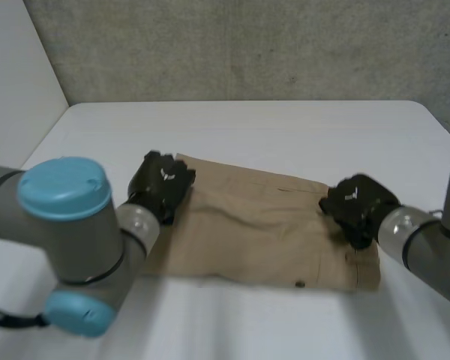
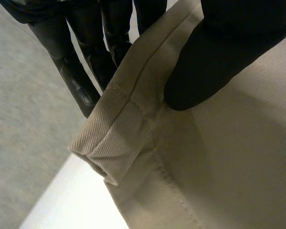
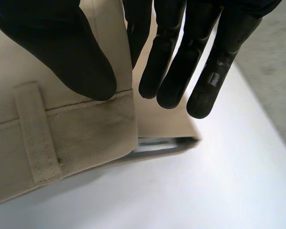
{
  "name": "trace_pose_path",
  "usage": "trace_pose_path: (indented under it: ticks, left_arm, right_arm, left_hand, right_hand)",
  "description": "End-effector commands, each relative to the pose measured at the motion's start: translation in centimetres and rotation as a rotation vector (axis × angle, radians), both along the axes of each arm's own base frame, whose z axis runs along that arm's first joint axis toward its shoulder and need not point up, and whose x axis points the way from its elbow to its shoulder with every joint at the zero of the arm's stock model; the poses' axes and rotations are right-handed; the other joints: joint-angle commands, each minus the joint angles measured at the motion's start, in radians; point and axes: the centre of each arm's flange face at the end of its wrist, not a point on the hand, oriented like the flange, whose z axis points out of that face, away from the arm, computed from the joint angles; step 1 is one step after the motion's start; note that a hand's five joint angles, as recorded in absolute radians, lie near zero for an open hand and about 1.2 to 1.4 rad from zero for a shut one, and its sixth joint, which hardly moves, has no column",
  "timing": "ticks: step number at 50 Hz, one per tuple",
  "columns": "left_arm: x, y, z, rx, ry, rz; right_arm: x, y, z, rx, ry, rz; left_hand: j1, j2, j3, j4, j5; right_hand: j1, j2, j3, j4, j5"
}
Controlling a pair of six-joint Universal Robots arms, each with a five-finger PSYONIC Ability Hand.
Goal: Fold the shorts.
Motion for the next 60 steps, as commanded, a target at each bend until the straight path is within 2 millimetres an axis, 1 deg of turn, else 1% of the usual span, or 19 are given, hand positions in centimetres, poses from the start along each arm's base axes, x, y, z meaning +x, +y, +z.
trace_pose_path:
  ticks: [1, 7, 10, 13, 15, 16, 17, 21, 22, 26, 30, 36, 37, 41, 44, 50, 55, 59, 60]
  left_arm:
    - [-3.9, -7.7, -3.4, -0.106, -0.012, 0.014]
    - [-5.5, -12.1, -5.0, -0.233, -0.087, 0.025]
    - [-5.8, -12.9, -5.5, -0.256, -0.084, 0.020]
    - [-6.5, -13.4, -5.9, -0.278, -0.065, 0.002]
    - [-6.7, -13.6, -5.6, -0.307, -0.053, 0.008]
    - [-6.8, -13.6, -5.5, -0.313, -0.045, 0.012]
    - [-6.8, -13.7, -5.5, -0.317, -0.041, 0.016]
    - [-7.1, -12.6, -5.8, -0.285, -0.029, 0.010]
    - [-7.1, -12.2, -5.8, -0.274, -0.027, 0.007]
    - [-5.9, -9.9, -2.3, -0.230, 0.042, 0.003]
    - [-3.9, -6.9, 0.0, -0.145, 0.149, 0.010]
    - [-1.3, -3.0, 1.7, -0.003, 0.316, 0.029]
    - [-1.0, -2.5, 1.9, 0.015, 0.334, 0.033]
    - [0.3, -0.6, 2.0, 0.092, 0.410, 0.052]
    - [1.5, 0.4, 1.5, 0.137, 0.434, 0.076]
    - [2.8, 1.6, 0.5, 0.174, 0.426, 0.101]
    - [2.9, 1.7, 0.2, 0.177, 0.424, 0.103]
    - [2.9, 1.8, 0.1, 0.180, 0.422, 0.104]
    - [2.9, 1.8, 0.1, 0.180, 0.422, 0.104]
  right_arm:
    - [2.2, -5.3, -0.1, -0.188, -0.027, -0.053]
    - [3.8, -9.5, -2.5, -0.240, -0.023, -0.108]
    - [4.6, -10.9, -3.4, -0.275, -0.031, -0.122]
    - [5.0, -12.1, -3.8, -0.320, -0.046, -0.135]
    - [5.2, -12.9, -4.0, -0.363, -0.061, -0.154]
    - [5.2, -13.1, -3.9, -0.377, -0.066, -0.161]
    - [5.2, -13.3, -3.8, -0.390, -0.070, -0.167]
    - [5.4, -13.2, -2.6, -0.424, -0.094, -0.177]
    - [5.3, -12.8, -1.6, -0.437, -0.104, -0.179]
    - [4.2, -11.2, 1.1, -0.432, -0.145, -0.198]
    - [3.0, -8.5, 2.2, -0.348, -0.190, -0.212]
    - [1.5, -4.5, -0.1, -0.068, -0.191, -0.219]
    - [0.9, -3.6, -1.3, 0.043, -0.199, -0.224]
    - [-0.2, -2.0, -3.5, 0.227, -0.245, -0.221]
    - [-0.8, -1.4, -4.8, 0.286, -0.278, -0.205]
    - [-1.7, -2.4, -5.9, 0.217, -0.321, -0.222]
    - [-1.6, -3.2, -6.3, 0.163, -0.328, -0.215]
    - [-1.7, -4.0, -6.6, 0.117, -0.341, -0.218]
    - [-1.8, -4.3, -6.5, 0.095, -0.346, -0.220]
  left_hand:
    - [0.253, 0.199, 0.203, 0.198, 0.236]
    - [0.253, 0.199, 0.203, 0.198, 0.236]
    - [0.221, 0.167, 0.172, 0.166, 0.204]
    - [-0.350, -0.403, -0.399, -0.404, -0.367]
    - [-0.828, -0.881, -0.877, -0.882, -0.845]
    - [-0.918, -0.971, -0.967, -0.972, -0.934]
    - [-0.969, -1.023, -1.018, -1.024, -0.986]
    - [-0.969, -1.023, -1.018, -1.024, -0.986]
    - [-0.969, -1.023, -1.018, -1.024, -0.986]
    - [-0.969, -1.023, -1.018, -1.024, -0.986]
    - [-0.965, -1.019, -1.015, -1.020, -0.982]
    - [-0.963, -1.016, -1.012, -1.017, -0.979]
    - [-0.963, -1.016, -1.012, -1.017, -0.979]
    - [-0.963, -1.016, -1.012, -1.017, -0.979]
    - [-0.963, -1.016, -1.012, -1.017, -0.979]
    - [-0.963, -1.016, -1.012, -1.017, -0.979]
    - [-0.965, -1.019, -1.015, -1.020, -0.982]
    - [-0.963, -1.016, -1.012, -1.017, -0.979]
    - [-0.965, -1.019, -1.015, -1.020, -0.982]
  right_hand:
    - [0.421, 0.216, 0.212, 0.204, 0.210]
    - [0.421, 0.216, 0.212, 0.204, 0.210]
    - [0.421, 0.216, 0.212, 0.204, 0.210]
    - [0.421, 0.216, 0.212, 0.204, 0.210]
    - [-0.346, -0.552, -0.555, -0.563, -0.558]
    - [-0.643, -0.849, -0.852, -0.860, -0.855]
    - [-0.801, -1.006, -1.009, -1.018, -1.012]
    - [-0.801, -1.006, -1.009, -1.018, -1.012]
    - [-0.801, -1.006, -1.009, -1.018, -1.012]
    - [-0.801, -1.006, -1.009, -1.018, -1.012]
    - [-0.801, -1.006, -1.009, -1.018, -1.012]
    - [-0.801, -1.006, -1.009, -1.018, -1.012]
    - [-0.801, -1.006, -1.009, -1.018, -1.012]
    - [-0.801, -1.006, -1.009, -1.018, -1.012]
    - [-0.801, -1.006, -1.009, -1.018, -1.012]
    - [-0.591, -0.796, -0.800, -0.808, -0.802]
    - [-0.406, -0.611, -0.615, -0.623, -0.617]
    - [0.066, -0.140, -0.143, -0.151, -0.146]
    - [0.358, 0.152, 0.149, 0.141, 0.146]
